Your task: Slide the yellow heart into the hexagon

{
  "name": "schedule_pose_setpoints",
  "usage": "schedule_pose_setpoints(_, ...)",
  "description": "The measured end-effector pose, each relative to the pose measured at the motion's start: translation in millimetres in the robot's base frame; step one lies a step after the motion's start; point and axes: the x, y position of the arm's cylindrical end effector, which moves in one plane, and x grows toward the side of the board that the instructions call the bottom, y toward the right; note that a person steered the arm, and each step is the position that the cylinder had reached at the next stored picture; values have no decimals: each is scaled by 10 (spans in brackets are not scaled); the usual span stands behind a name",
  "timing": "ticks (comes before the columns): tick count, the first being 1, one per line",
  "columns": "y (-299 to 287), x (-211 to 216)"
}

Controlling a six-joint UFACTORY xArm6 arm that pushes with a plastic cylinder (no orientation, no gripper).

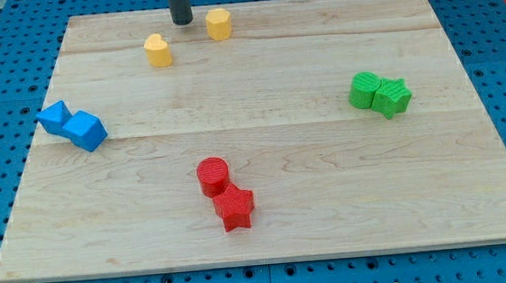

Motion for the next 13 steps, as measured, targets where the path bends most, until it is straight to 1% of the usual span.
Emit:
schedule_pose_setpoints(1,232,198)
schedule_pose_setpoints(3,548,158)
schedule_pose_setpoints(4,388,904)
schedule_pose_setpoints(5,-37,1412)
schedule_pose_setpoints(6,-397,1101)
schedule_pose_setpoints(7,-393,656)
schedule_pose_setpoints(8,-561,597)
schedule_pose_setpoints(9,-948,531)
schedule_pose_setpoints(10,-435,238)
schedule_pose_setpoints(11,86,231)
schedule_pose_setpoints(12,241,231)
schedule_pose_setpoints(13,216,236)
